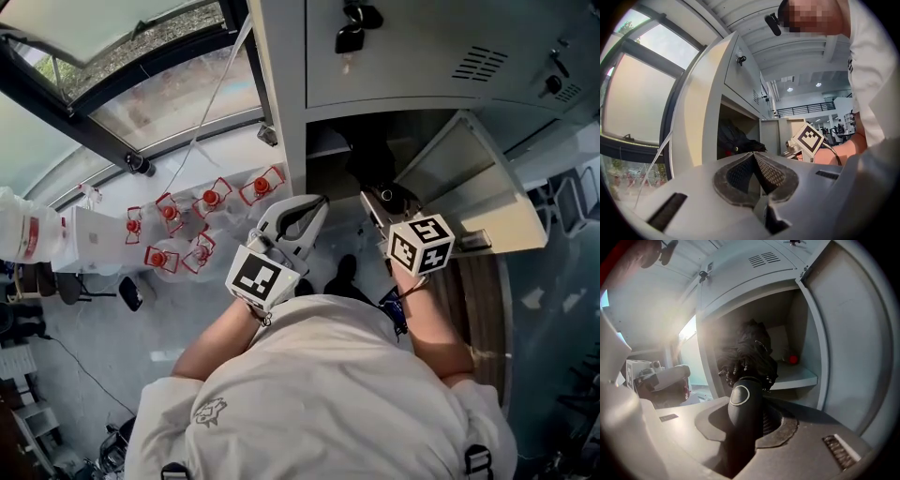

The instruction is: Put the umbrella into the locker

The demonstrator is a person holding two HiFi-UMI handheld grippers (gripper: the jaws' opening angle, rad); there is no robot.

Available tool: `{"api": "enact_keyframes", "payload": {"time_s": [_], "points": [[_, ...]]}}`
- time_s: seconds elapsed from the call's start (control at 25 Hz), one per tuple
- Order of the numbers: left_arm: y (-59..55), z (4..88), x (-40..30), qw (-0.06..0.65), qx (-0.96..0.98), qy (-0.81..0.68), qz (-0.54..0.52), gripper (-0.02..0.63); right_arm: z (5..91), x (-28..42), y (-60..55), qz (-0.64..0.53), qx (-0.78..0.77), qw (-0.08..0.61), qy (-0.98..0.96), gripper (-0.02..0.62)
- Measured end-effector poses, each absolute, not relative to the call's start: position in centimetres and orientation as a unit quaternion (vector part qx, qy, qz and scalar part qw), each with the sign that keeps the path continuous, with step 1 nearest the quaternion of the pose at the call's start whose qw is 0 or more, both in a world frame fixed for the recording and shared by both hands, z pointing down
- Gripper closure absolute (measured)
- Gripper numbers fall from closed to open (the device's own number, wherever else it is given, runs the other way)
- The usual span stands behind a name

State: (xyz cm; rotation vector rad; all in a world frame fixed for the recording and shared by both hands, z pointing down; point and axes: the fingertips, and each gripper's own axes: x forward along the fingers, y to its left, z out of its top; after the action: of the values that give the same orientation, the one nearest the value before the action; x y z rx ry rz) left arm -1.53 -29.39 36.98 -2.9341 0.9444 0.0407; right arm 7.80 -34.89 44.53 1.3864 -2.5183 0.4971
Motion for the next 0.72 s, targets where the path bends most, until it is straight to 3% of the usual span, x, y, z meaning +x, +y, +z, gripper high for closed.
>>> {"api": "enact_keyframes", "payload": {"time_s": [0.48, 0.72], "points": [[-31.2, 37.4, -0.9, 0.011, -0.943, 0.332, 0.004, 0.592, 43.3, 7.1, -40.7, 0.145, 0.445, 0.145, -0.872, 0.457], [-31.8, 37.8, -0.5, 0.034, -0.945, 0.325, 0.004, 0.592, 41.8, 6.5, -43.8, 0.132, 0.434, 0.157, -0.877, 0.456]]}}
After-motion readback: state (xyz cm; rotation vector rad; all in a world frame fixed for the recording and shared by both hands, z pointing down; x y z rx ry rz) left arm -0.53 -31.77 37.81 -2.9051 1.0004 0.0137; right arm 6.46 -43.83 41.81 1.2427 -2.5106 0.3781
